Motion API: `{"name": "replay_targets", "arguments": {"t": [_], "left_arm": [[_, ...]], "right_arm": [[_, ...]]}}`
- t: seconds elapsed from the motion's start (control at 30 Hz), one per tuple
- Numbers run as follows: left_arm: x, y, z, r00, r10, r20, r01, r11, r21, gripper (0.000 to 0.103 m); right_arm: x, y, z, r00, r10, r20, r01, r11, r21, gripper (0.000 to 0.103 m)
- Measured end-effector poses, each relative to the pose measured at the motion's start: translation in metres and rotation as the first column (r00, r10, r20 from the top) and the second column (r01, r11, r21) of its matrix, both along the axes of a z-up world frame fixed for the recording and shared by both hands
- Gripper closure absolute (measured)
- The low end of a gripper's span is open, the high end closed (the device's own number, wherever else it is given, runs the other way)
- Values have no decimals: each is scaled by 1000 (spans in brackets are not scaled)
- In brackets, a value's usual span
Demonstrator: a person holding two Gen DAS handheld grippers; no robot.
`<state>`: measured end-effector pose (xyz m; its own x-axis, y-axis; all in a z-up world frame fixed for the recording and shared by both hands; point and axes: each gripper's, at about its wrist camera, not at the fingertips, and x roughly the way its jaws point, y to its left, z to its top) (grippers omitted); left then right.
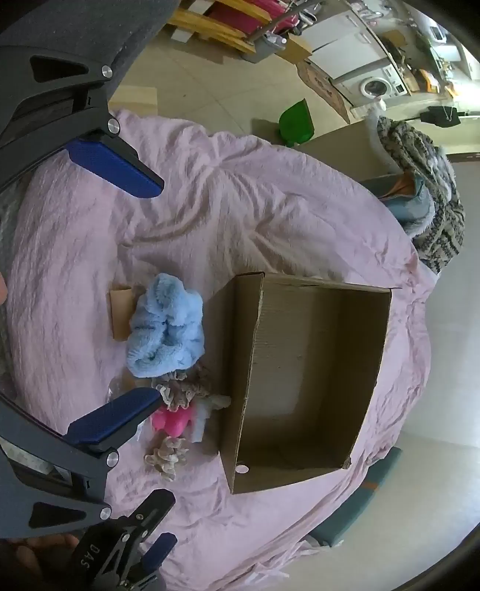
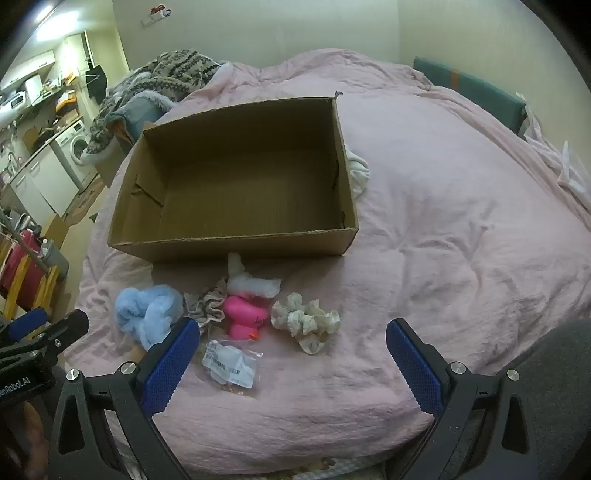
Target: Organize soft objects
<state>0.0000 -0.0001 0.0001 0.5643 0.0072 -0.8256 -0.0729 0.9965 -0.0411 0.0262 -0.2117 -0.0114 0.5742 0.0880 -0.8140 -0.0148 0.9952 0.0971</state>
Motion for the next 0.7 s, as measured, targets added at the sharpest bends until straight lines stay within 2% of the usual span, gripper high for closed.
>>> {"name": "replay_targets", "arguments": {"t": [0.7], "left_arm": [[-3,1,2,1000,2,12,-2,1000,9,1]], "right_arm": [[-1,1,2,1000,-1,11,1,1000,-11,0]]}}
